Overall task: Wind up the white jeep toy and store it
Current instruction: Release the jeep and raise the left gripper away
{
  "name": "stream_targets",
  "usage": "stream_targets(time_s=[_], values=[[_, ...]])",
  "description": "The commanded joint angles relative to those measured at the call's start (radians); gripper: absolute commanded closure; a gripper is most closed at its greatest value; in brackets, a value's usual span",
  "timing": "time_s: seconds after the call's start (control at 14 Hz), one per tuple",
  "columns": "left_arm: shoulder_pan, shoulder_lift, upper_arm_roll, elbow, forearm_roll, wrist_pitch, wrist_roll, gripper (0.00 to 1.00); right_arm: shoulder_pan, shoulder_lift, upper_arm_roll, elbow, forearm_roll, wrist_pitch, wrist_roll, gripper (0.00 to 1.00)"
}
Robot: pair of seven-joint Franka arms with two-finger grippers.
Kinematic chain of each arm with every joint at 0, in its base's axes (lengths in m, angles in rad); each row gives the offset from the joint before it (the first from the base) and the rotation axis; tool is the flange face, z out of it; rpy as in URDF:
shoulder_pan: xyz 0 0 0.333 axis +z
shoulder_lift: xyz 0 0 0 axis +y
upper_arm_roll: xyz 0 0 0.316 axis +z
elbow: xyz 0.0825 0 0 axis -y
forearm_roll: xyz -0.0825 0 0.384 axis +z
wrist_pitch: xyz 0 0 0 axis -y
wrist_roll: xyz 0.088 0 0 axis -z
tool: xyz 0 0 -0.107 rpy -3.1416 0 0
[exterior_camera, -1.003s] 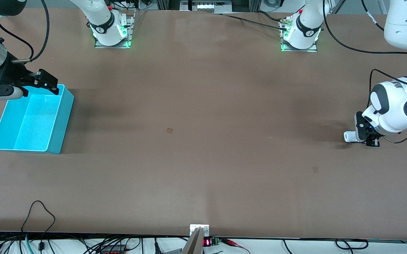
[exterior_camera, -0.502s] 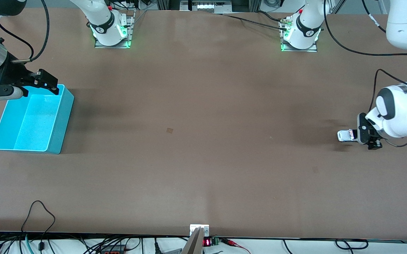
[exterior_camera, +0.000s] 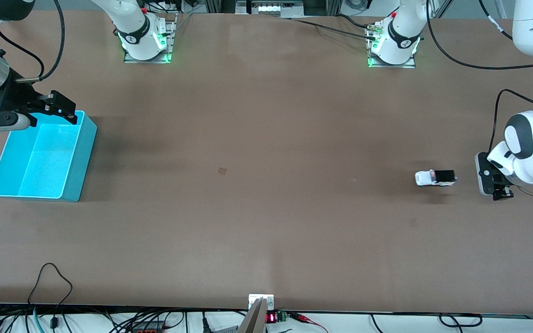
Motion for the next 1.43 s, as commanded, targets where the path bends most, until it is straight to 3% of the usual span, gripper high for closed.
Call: stream_targets(time_s=[0.0, 0.65, 1.0, 1.36], values=[[-0.001, -0.018, -0.013, 0.049, 0.000, -0.082, -0.071, 0.00, -0.001, -0.004, 0.004, 0.008, -0.010, -0.016, 0.007, 0.00], [-0.007, -0.119, -0.051, 0.071, -0.001, -0.248, -0.411, 0.00, -0.001, -0.004, 0.004, 0.008, -0.010, -0.016, 0.007, 0.00], [-0.013, -0.179, -0.056, 0.072, -0.095, -0.352, -0.667, 0.00, -0.001, -0.004, 0.004, 0.008, -0.010, -0.016, 0.007, 0.00], [-0.021, -0.236, -0.104, 0.072, -0.094, -0.367, -0.929, 0.00, -0.003, -0.004, 0.004, 0.008, -0.010, -0.016, 0.002, 0.00]])
